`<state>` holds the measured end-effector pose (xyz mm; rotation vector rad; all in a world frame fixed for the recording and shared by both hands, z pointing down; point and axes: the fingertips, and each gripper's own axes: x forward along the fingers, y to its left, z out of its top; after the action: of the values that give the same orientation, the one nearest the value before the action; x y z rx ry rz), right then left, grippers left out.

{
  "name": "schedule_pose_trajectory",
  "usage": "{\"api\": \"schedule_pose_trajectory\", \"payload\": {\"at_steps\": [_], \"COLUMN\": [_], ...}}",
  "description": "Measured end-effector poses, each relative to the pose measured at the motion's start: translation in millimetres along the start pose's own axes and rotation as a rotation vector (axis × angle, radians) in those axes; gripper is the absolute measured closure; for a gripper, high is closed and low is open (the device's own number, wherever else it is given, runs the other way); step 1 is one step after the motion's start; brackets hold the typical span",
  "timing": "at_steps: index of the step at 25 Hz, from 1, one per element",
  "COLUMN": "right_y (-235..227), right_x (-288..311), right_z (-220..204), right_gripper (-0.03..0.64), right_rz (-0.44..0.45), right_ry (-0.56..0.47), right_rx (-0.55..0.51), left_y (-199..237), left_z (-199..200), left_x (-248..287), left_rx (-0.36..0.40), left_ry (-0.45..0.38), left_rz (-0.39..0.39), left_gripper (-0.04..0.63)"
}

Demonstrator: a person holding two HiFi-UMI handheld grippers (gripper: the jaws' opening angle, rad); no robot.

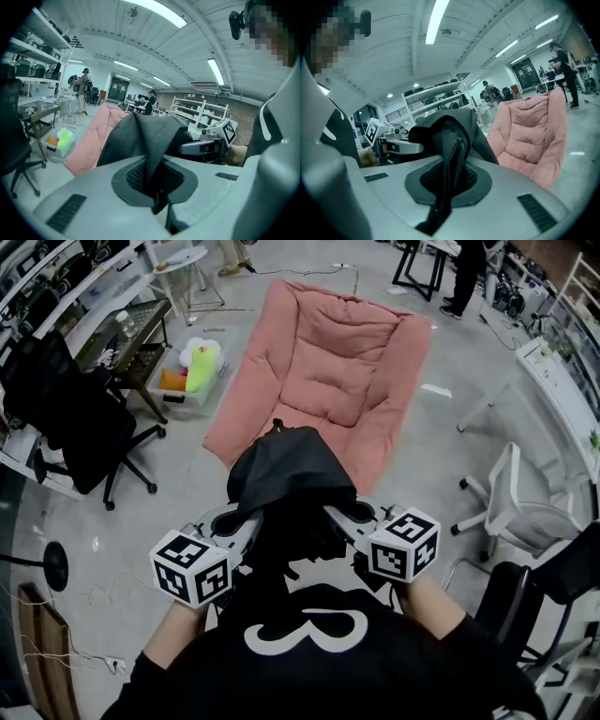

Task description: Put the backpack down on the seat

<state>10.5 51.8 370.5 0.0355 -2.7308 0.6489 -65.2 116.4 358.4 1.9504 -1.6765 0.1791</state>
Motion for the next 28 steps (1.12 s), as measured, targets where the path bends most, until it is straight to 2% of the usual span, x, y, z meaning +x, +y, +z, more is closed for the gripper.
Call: {"api": "schedule_pose_trajectory", "payload": {"at_steps": [7,20,28], "right_y": [-45,-163,-220], "right_x": [18,88,139], "right_z": [24,65,79], "right_gripper": [0.606,0.606,0.606], "right_rz": [-0.079,-0.283,-0.394], "right_ry": [-0.030,-0.082,-0.072], "right_rx": [0.019,0.190,0.249], "left_y": [30,126,188], "left_z": [28,85,102], "left_x": [46,169,226], "left_rx": [0.029,0.063,0.059], "left_ry": [0.029,0.182,0.228], "left_rz": [-0.076,-0.277,-0.338], "left_gripper": [0.584,0.584,0.584]}}
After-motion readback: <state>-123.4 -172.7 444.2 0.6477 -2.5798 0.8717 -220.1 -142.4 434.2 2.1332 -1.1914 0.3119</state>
